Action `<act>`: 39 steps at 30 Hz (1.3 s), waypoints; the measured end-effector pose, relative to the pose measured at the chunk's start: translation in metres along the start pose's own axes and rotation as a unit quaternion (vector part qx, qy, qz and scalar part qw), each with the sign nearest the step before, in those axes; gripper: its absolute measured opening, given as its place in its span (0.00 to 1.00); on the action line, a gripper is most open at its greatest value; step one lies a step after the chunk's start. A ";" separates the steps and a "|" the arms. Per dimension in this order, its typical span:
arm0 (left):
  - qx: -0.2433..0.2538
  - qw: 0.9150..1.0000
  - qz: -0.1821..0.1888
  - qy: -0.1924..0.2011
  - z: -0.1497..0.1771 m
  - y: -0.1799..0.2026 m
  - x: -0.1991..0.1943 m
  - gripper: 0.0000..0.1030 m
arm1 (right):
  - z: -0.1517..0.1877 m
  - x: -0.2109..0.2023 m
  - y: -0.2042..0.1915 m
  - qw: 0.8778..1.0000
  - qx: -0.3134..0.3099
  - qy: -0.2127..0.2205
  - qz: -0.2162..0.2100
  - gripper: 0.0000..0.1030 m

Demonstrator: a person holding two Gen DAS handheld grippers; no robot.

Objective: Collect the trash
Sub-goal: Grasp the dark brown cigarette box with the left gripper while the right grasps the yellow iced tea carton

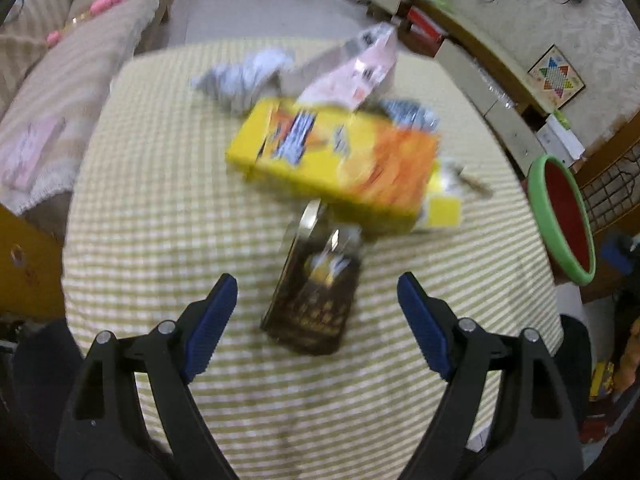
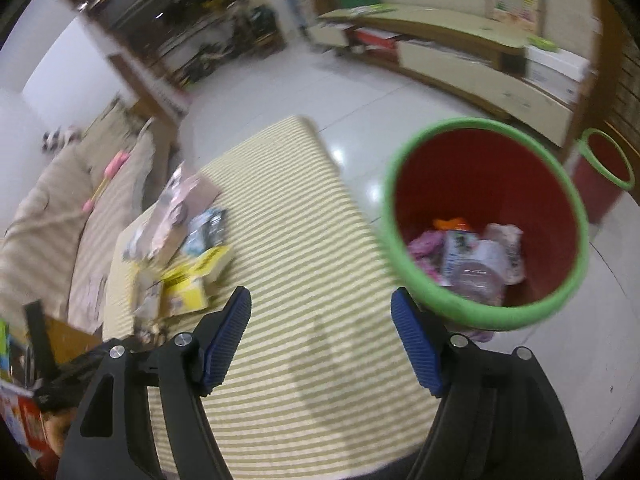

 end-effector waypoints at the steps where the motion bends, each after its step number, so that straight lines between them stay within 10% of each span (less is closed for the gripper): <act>1: 0.001 1.000 0.002 -0.008 0.002 -0.002 0.006 0.74 | 0.001 0.003 -0.009 1.000 -0.008 -0.004 -0.004 0.69; 11: -0.014 0.999 0.037 -0.012 0.006 -0.018 0.018 0.45 | 0.024 0.041 -0.124 0.980 -0.185 -0.069 -0.027 0.74; 21: -0.069 0.997 0.018 0.008 0.041 -0.061 -0.012 0.45 | 0.049 0.123 -0.233 0.894 -0.429 -0.127 0.007 0.74; 30: -0.094 0.995 0.036 0.019 0.044 -0.073 -0.016 0.46 | 0.067 0.185 -0.249 0.850 -0.486 -0.195 0.061 0.74; 39: -0.115 0.992 0.046 0.029 0.046 -0.080 -0.017 0.46 | 0.081 0.156 -0.244 0.879 -0.411 -0.239 0.042 0.69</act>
Point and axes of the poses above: each gripper's, at about its wrist camera, not at the fingertips, and x roughly the way its jaws point, y to its right, z to its underside, the point moved 6 cm from there along x, roughly the way its jaws point, and after that the axes turned 7 degrees about x, right-handed, at the moved point
